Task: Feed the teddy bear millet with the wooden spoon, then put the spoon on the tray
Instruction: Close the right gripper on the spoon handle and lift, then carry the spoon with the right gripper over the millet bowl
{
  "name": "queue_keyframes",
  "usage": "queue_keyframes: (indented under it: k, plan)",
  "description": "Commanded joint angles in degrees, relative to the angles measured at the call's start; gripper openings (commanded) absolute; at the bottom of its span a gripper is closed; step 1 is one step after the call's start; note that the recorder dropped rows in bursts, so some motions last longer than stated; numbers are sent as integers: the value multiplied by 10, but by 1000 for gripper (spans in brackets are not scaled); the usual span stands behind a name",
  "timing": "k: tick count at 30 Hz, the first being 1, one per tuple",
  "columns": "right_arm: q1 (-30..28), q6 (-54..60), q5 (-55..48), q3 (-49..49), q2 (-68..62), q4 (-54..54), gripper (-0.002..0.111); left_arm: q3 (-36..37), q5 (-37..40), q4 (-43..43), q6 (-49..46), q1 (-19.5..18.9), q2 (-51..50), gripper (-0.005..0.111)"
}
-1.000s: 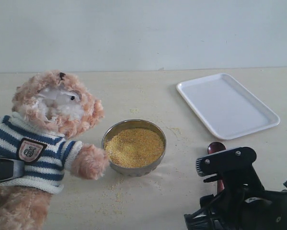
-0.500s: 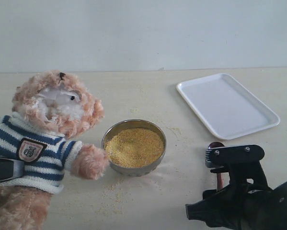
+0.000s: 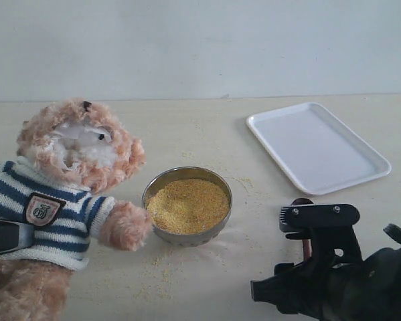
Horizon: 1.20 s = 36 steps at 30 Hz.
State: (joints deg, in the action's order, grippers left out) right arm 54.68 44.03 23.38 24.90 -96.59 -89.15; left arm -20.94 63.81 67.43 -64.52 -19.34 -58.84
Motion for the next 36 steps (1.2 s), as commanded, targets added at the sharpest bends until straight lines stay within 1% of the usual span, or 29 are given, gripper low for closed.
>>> queue_keyframes:
  k: [1, 2, 3, 5, 6, 7, 9, 11, 16, 18, 19, 21, 24, 27, 30, 34, 36]
  plan:
    - [-5, -4, -20, -1, -20, -4, 58, 1, 5, 12, 2, -1, 4, 5]
    - [-5, -4, -20, -1, -20, -4, 51, 1, 5, 12, 2, -1, 4, 5]
    - [-5, -7, -20, -1, -20, -4, 41, 1, 5, 12, 2, -1, 4, 5]
    - [-5, -7, -25, -2, -20, -6, 21, 1, 5, 12, 2, -1, 4, 5]
    - [-5, -7, -25, -2, -20, -6, 6, 1, 5, 12, 2, -1, 4, 5]
    - [-5, -7, -25, -2, -20, -6, 0, 1, 5, 12, 2, -1, 4, 5]
    - [-5, -4, -20, -2, -18, -6, 2, 1, 5, 12, 2, -1, 4, 5]
    - [-4, 11, -14, -2, -12, -6, 2, 1, 5, 12, 2, -1, 4, 5]
    - [-2, 70, -3, -2, 24, -12, 2, 1, 5, 12, 2, -1, 4, 5]
    - [-2, 108, 18, -2, 48, -35, 2, 1, 5, 12, 2, -1, 4, 5]
    - [-2, 138, 23, -2, 59, -50, 2, 1, 5, 12, 2, -1, 4, 5]
    - [-2, 252, 55, -2, 91, -108, 2, 1, 5, 12, 2, -1, 4, 5]
    - [1, 406, 109, -2, 141, -108, 2, 1, 5, 12, 2, -1, 4, 5]
    - [13, 491, 153, 4, 190, -108, 2, 1, 5, 12, 2, -1, 4, 5]
    - [13, 578, 173, 24, 220, -108, 2, 1, 5, 12, 2, -1, 4, 5]
    - [13, 723, 203, 68, 226, -108, 2, 1, 5, 12, 2, -1, 4, 5]
    - [13, 772, 211, 93, 226, -108, 2, 1, 5, 12, 2, -1, 4, 5]
